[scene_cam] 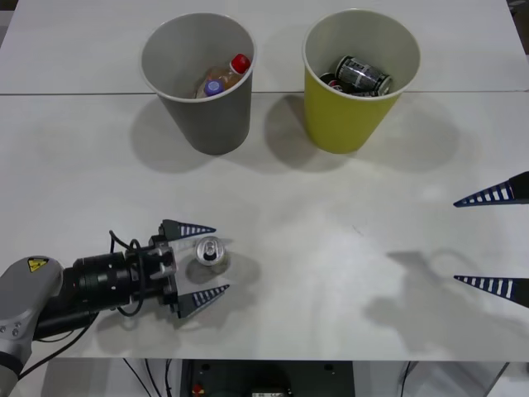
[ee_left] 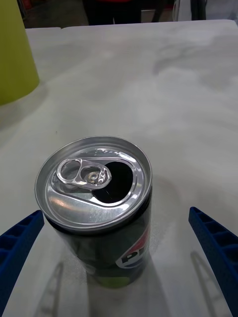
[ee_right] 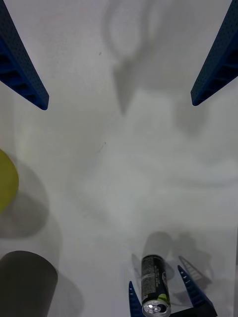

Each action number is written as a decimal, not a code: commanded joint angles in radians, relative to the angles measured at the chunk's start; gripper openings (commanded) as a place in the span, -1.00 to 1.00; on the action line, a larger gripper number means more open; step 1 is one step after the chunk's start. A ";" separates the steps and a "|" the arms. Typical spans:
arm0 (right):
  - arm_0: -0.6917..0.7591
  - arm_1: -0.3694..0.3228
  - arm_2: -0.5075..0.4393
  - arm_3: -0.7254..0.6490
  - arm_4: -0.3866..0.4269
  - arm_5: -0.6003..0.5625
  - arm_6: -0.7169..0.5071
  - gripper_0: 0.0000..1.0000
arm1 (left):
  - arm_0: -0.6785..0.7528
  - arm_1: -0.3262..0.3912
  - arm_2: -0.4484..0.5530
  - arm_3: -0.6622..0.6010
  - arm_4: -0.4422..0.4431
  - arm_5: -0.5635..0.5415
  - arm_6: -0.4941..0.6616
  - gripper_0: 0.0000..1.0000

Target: Put the can into the green bin and the plastic bottle into the gray bin

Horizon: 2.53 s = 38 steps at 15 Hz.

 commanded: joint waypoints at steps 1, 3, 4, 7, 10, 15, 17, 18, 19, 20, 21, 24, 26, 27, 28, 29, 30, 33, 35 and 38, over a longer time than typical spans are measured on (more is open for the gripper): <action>0.000 0.000 0.000 0.000 0.000 0.000 0.000 1.00 | -0.039 -0.029 0.000 0.075 0.017 -0.012 -0.012 1.00; 0.000 0.000 0.000 0.000 0.000 0.000 0.000 1.00 | -0.051 -0.043 0.000 0.084 0.020 -0.017 -0.012 1.00; 0.000 0.000 0.000 0.000 0.000 0.000 0.000 1.00 | -0.054 -0.051 0.000 0.082 0.021 -0.017 -0.009 1.00; 0.000 0.000 0.000 0.000 0.000 0.000 0.000 1.00 | -0.056 -0.072 0.000 0.082 0.029 -0.015 -0.005 1.00; 0.000 0.000 0.000 0.000 0.000 0.000 0.000 1.00 | -0.056 -0.074 0.000 0.082 0.033 -0.015 -0.005 1.00; 0.000 0.000 0.000 0.000 0.000 0.000 0.000 1.00 | -0.056 -0.074 0.002 0.084 0.032 -0.017 -0.004 -0.99; 0.000 0.000 0.000 0.000 0.000 0.000 0.000 1.00 | -0.056 -0.074 0.002 0.082 0.030 -0.021 -0.004 -1.00; 0.000 0.000 0.000 0.000 0.000 0.000 0.000 1.00 | -0.056 -0.074 0.002 0.084 0.030 -0.021 -0.004 -1.00; 0.000 0.000 0.000 0.000 0.000 0.000 0.000 1.00 | -0.056 -0.074 0.002 0.084 0.029 -0.023 -0.004 -1.00; 0.000 0.000 0.000 0.000 0.000 0.000 0.000 1.00 | -0.056 -0.074 0.002 0.084 0.029 -0.024 -0.004 -1.00; 0.000 0.000 0.000 0.000 0.000 0.000 0.000 1.00 | -0.056 -0.074 0.002 0.084 0.029 -0.024 -0.002 -1.00; 0.000 0.000 0.000 0.000 0.000 0.000 0.000 1.00 | -0.057 -0.064 0.002 0.075 0.029 -0.024 0.007 -1.00; 0.000 0.000 0.000 0.000 0.000 0.000 0.000 1.00 | -0.063 -0.054 0.002 0.056 0.027 -0.023 0.044 -1.00; 0.000 0.000 0.000 0.000 0.000 0.000 0.000 1.00 | -0.066 -0.048 0.002 0.019 -0.006 -0.021 0.111 -1.00; 0.000 0.000 0.000 0.000 0.000 0.000 0.000 1.00 | -0.066 -0.040 0.002 -0.025 -0.045 -0.013 0.180 -1.00; 0.000 0.000 0.000 0.000 0.000 0.000 0.000 1.00 | -0.066 -0.032 0.005 -0.073 -0.086 -0.010 0.255 -1.00; 0.000 0.000 0.000 0.000 0.000 0.000 0.000 1.00 | -0.066 -0.022 0.008 -0.145 -0.146 0.002 0.358 -1.00; 0.000 0.000 0.000 0.000 0.000 0.000 0.000 1.00 | -0.074 0.003 0.006 -0.335 -0.335 0.016 0.639 -1.00; 0.000 0.000 0.000 0.000 0.000 0.000 0.000 1.00 | -0.105 0.015 0.006 -0.419 -0.436 -0.020 0.795 -1.00; 0.000 0.000 0.000 0.000 0.000 0.000 0.000 1.00 | -0.206 0.035 0.006 -0.473 -0.505 -0.096 1.005 -1.00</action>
